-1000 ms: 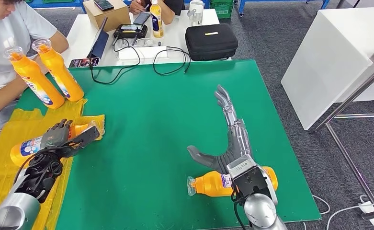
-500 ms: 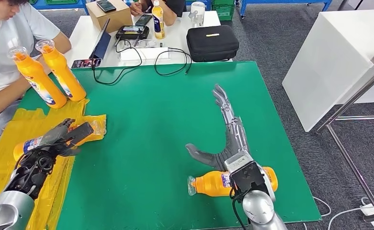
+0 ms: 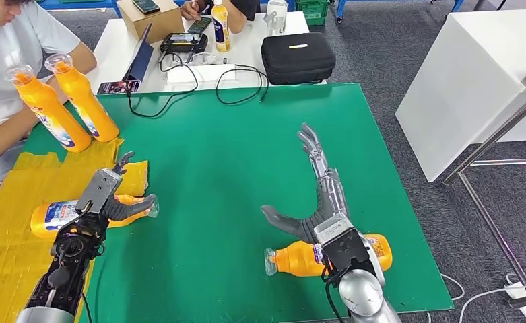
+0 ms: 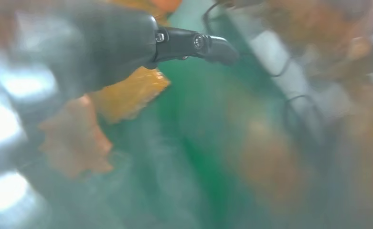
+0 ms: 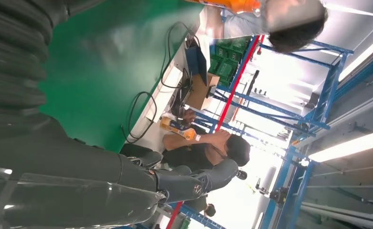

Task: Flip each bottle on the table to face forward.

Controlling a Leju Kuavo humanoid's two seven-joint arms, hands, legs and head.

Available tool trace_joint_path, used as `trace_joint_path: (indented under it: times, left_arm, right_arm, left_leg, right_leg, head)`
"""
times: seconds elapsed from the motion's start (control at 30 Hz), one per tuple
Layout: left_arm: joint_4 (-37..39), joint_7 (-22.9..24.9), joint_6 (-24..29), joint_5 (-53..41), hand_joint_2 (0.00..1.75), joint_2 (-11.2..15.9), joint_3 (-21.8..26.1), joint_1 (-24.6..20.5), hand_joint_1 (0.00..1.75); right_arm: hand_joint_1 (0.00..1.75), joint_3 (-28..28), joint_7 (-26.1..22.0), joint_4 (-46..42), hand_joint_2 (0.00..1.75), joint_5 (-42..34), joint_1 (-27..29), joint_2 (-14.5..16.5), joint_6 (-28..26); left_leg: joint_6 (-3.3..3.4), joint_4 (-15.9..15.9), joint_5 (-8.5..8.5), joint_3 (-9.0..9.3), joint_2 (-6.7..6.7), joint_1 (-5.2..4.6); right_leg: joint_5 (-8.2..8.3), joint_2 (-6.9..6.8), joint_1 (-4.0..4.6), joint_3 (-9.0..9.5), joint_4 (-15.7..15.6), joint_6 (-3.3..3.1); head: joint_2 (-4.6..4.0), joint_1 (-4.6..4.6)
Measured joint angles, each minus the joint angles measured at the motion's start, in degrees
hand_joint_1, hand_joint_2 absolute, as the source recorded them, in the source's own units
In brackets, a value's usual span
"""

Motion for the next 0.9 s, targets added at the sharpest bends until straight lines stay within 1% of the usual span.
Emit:
trace_joint_path:
  times: [0.13, 0.3, 0.5, 0.6, 0.7, 0.77, 0.83, 0.9]
  left_arm:
    - [-6.15, -1.60, 0.36, 3.60, 1.75, -0.94, -1.09, 2.40, 0.00]
    - [-16.02, -1.88, 0.81, 7.70, 1.75, -2.91, -2.97, 5.69, 0.00]
    - [-20.93, -1.85, 1.00, 8.15, 1.75, -3.77, -3.61, 7.20, 0.00]
    - [-22.38, -2.65, 1.66, 9.24, 1.75, -4.16, -3.62, 7.77, 0.00]
    - [-24.65, -3.33, 2.80, 10.68, 1.75, -4.90, -3.62, 8.81, 0.00]
    - [-25.84, -3.50, 2.45, 12.31, 1.75, -5.38, -3.62, 9.64, 0.00]
    - [-26.77, -3.97, 1.11, 14.81, 1.75, -5.87, -3.61, 10.48, 0.00]
    - [-27.52, -4.49, -0.68, 17.78, 1.75, -6.35, -3.55, 11.17, 0.00]
  right_arm:
    - [0.00, -0.03, -0.05, -0.01, 1.75, 0.78, 0.29, -0.03, -0.08]
    - [0.00, -0.04, 0.13, -0.19, 1.75, 3.81, 1.06, -0.31, -0.76]
    - [0.00, -0.04, 0.20, -0.35, 1.75, 4.37, 1.29, -0.60, -0.85]
    - [0.00, 0.12, 0.77, -0.35, 1.75, 7.65, 1.29, -1.03, -0.53]
    - [0.00, 0.53, 1.39, -0.40, 1.75, 12.28, 1.43, -2.19, 0.59]
    - [0.00, 0.94, 1.64, -0.51, 1.75, 14.43, 1.53, -3.34, 1.97]
    - [0.00, 1.79, 1.83, -0.65, 1.75, 17.04, 1.53, -5.43, 4.50]
    - [0.00, 2.87, 1.86, -0.76, 1.75, 19.57, 1.54, -8.59, 7.53]
  left_leg:
    - [-0.01, 0.00, -0.01, -0.17, -0.02, 0.03]
    - [-0.02, -0.01, -0.02, -0.32, -0.02, 0.05]
    - [-0.03, -0.01, -0.03, -0.34, -0.01, 0.05]
    - [-0.03, -0.01, -0.03, -0.34, -0.01, 0.05]
    - [-0.03, -0.01, -0.03, -0.35, -0.02, 0.04]
    - [-0.03, -0.01, -0.03, -0.37, -0.03, 0.03]
    - [-0.02, -0.01, -0.04, -0.39, -0.03, 0.03]
    - [0.00, 0.00, -0.05, -0.40, -0.05, 0.02]
  right_leg:
    - [-0.01, 0.00, 0.02, -0.19, 0.00, -0.01]
    - [-0.02, 0.00, 0.04, -0.34, 0.00, -0.02]
    - [-0.02, 0.00, 0.04, -0.36, 0.00, -0.02]
    - [-0.02, 0.00, 0.04, -0.35, 0.00, -0.02]
    - [-0.02, 0.00, 0.04, -0.35, 0.00, -0.02]
    - [-0.02, -0.01, 0.03, -0.35, 0.00, -0.02]
    - [-0.03, -0.01, 0.03, -0.36, -0.01, -0.02]
    - [-0.03, -0.02, 0.03, -0.36, -0.02, -0.01]
  head:
    - [0.00, -0.01]
    - [0.00, -0.02]
    - [0.00, -0.02]
    - [0.00, -0.02]
    - [0.00, -0.02]
    - [0.00, -0.02]
    - [0.00, -0.02]
    - [0.00, -0.03]
